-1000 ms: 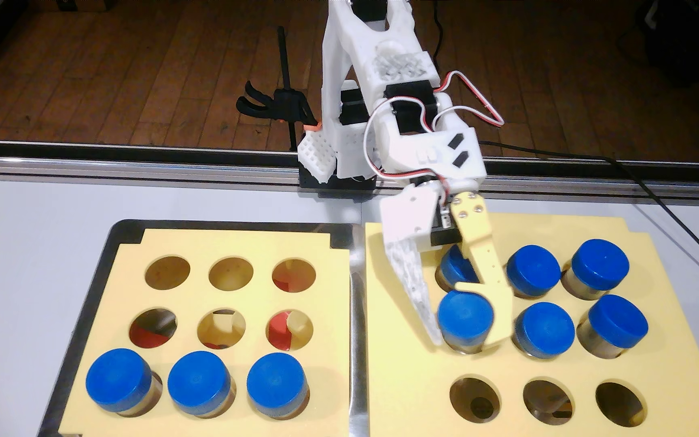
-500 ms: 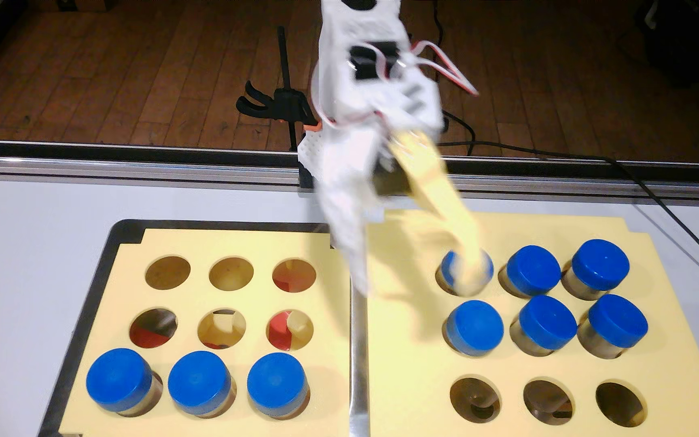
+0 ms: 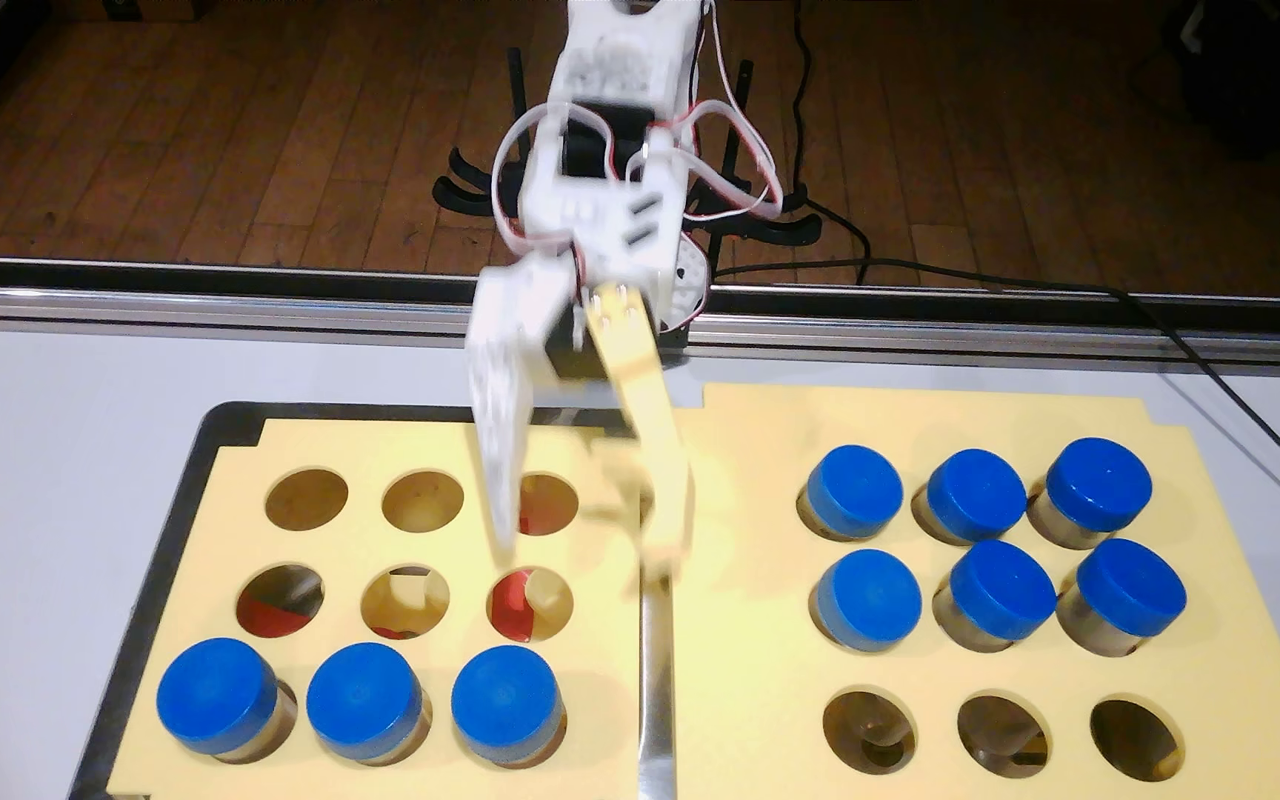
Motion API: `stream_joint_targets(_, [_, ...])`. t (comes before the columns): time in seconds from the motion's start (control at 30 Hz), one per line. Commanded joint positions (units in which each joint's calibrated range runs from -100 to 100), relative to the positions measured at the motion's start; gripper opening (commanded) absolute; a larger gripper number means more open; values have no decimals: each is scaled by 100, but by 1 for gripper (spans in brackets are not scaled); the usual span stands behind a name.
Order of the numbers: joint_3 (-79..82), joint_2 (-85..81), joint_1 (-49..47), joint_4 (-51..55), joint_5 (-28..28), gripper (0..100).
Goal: Move the test tubes
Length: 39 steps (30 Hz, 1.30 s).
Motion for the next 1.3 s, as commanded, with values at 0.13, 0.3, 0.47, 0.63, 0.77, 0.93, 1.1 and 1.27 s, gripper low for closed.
stream_joint_targets(0.13, [-990, 831, 180, -416, 398, 31])
stream_joint_targets(0.3, [-1498, 1248, 247, -416, 581, 31])
stream_joint_targets(0.47, [-1834, 1786, 254, -821, 581, 31])
stream_joint_targets(0.63, [-2261, 2264, 284, -937, 539, 31])
stream_joint_targets(0.77, [-2932, 2820, 269, -937, 534, 31])
stream_joint_targets(0.93, [-3441, 3263, 291, -937, 325, 23])
stream_joint_targets(1.1, [-3468, 3254, 254, -937, 288, 8])
stream_joint_targets(1.27, [-3668, 3046, 239, -860, 163, 6])
